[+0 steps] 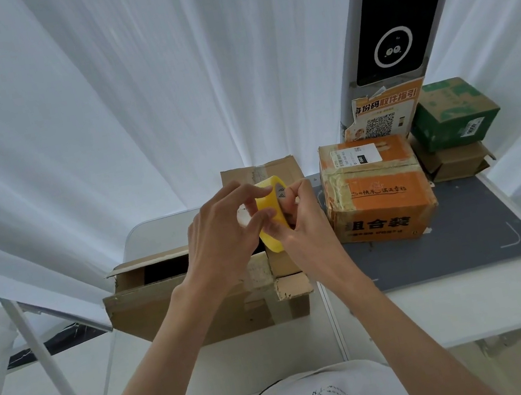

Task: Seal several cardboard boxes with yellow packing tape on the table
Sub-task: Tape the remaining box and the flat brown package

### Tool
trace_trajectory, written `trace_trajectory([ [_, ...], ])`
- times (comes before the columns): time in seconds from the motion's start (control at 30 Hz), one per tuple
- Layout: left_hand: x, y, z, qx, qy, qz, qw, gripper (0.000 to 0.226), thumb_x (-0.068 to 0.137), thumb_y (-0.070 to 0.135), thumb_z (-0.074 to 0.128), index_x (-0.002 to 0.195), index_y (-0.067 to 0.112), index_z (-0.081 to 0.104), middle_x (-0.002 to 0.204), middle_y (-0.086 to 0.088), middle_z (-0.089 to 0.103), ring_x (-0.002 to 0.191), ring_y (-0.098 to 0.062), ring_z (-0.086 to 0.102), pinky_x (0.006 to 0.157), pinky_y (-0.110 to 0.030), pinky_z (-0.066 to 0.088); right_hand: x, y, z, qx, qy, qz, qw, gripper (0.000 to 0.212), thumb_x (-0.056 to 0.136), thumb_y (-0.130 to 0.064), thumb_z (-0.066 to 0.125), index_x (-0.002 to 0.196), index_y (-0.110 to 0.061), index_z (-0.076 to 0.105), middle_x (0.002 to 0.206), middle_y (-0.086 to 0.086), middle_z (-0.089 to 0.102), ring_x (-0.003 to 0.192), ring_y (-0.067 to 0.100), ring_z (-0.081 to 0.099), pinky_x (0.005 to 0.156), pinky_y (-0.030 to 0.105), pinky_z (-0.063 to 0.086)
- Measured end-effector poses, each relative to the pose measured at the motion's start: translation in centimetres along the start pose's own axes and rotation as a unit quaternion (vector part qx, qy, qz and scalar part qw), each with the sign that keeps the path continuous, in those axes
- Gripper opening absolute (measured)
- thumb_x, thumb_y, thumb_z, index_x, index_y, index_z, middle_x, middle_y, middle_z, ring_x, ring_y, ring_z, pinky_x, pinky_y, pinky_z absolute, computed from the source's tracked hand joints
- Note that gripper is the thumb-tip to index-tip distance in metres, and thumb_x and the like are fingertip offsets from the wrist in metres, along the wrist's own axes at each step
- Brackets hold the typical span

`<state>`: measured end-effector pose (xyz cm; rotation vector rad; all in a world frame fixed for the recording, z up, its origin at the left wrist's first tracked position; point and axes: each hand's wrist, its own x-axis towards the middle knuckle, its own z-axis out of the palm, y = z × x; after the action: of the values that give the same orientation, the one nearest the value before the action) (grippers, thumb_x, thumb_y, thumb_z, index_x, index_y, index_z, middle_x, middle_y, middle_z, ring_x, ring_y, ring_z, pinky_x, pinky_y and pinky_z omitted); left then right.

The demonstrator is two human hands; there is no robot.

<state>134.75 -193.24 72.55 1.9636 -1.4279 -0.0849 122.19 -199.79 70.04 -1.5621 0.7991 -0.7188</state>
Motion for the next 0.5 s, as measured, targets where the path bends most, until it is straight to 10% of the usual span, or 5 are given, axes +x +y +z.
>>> trace_trajectory([
  [0.5, 0.44, 0.02, -0.08, -0.031, -0.067, -0.055, 0.996, 0.022, 0.087, 0.026, 0.076, 0.096, 0.04, 0.061, 0.093, 0.021, 0.062, 0.082, 0.013, 0.053, 0.069, -0.024, 0.039, -0.91, -0.34, 0.4, -0.033, 0.005, -0.003, 0.999, 0.034, 0.097, -0.012, 0.065, 0.099, -0.015, 0.032, 0.082, -0.004, 0.044, 0.064, -0.01, 0.051, 0.062, 0.008, 0.044],
])
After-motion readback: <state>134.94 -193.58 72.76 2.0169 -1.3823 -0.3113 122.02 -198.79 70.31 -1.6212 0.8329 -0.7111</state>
